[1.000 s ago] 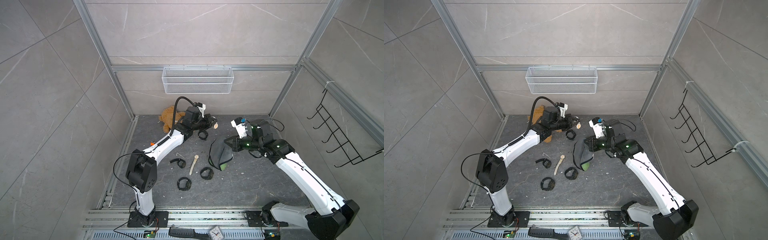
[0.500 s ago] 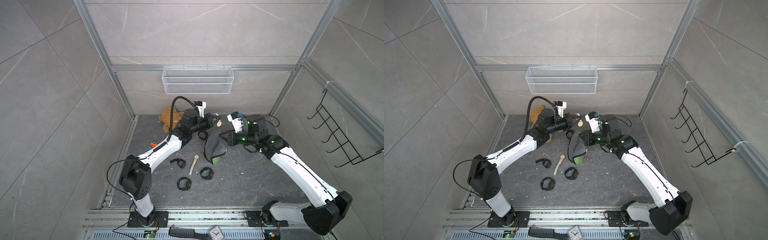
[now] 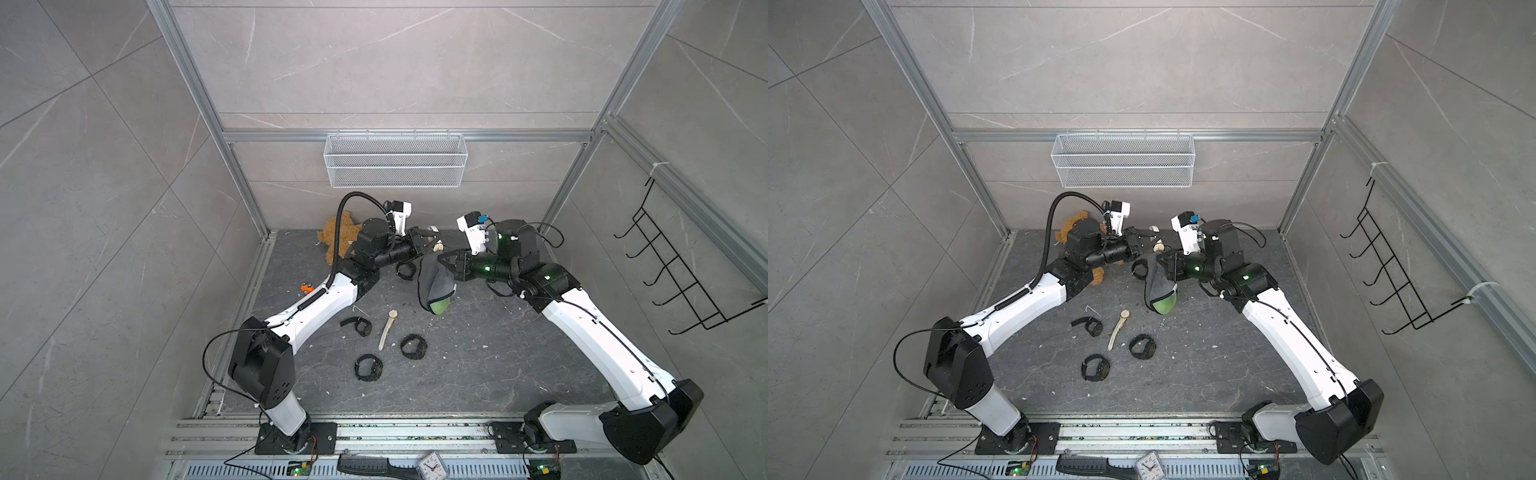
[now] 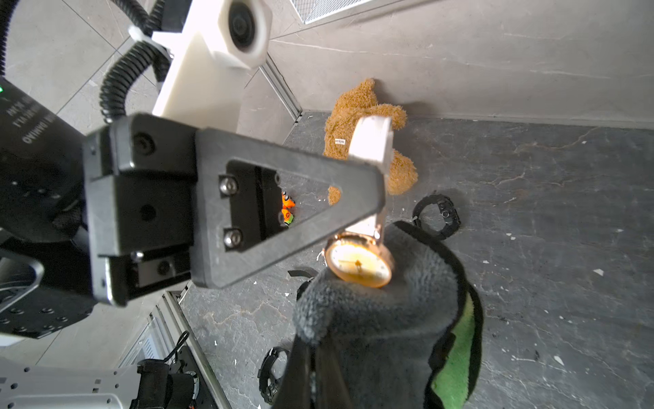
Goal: Wipe the watch dial
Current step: Wipe the dirt from the watch dial.
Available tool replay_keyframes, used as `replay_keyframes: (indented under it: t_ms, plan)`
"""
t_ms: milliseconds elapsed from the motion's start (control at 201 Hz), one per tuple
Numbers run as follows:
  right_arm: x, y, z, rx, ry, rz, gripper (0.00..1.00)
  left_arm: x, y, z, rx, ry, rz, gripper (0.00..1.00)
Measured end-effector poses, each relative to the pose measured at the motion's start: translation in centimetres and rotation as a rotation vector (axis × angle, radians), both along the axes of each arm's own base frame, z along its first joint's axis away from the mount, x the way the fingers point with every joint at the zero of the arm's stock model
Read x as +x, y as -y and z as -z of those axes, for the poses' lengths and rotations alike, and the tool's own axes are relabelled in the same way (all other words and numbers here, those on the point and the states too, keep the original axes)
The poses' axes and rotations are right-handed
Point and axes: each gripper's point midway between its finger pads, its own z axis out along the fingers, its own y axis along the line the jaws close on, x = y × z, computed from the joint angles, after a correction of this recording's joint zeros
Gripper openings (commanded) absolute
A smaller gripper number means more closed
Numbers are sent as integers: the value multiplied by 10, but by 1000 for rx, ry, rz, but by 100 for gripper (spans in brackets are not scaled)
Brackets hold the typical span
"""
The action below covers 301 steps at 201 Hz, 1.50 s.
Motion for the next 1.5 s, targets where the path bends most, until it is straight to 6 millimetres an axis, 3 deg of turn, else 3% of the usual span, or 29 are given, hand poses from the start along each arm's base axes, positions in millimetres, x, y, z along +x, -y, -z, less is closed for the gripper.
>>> replay_keyframes:
  t_ms: [503, 876, 1020, 1235, 1498]
  plan:
    - [18, 6, -5, -1, -21, 108, 0, -13, -1, -14, -9, 57, 54, 0]
    - [23, 26, 12, -75, -65, 220, 0, -30, -6, -36, -39, 114, 99, 0]
    - [19, 29, 16, -92, -83, 227, 0, -30, -7, -30, -29, 110, 95, 0]
    - [7, 30, 6, -70, -80, 206, 0, -22, -10, -16, 5, 91, 46, 0]
    - [-6, 9, -10, -20, -75, 140, 0, -14, -12, -11, 21, 85, 0, 0]
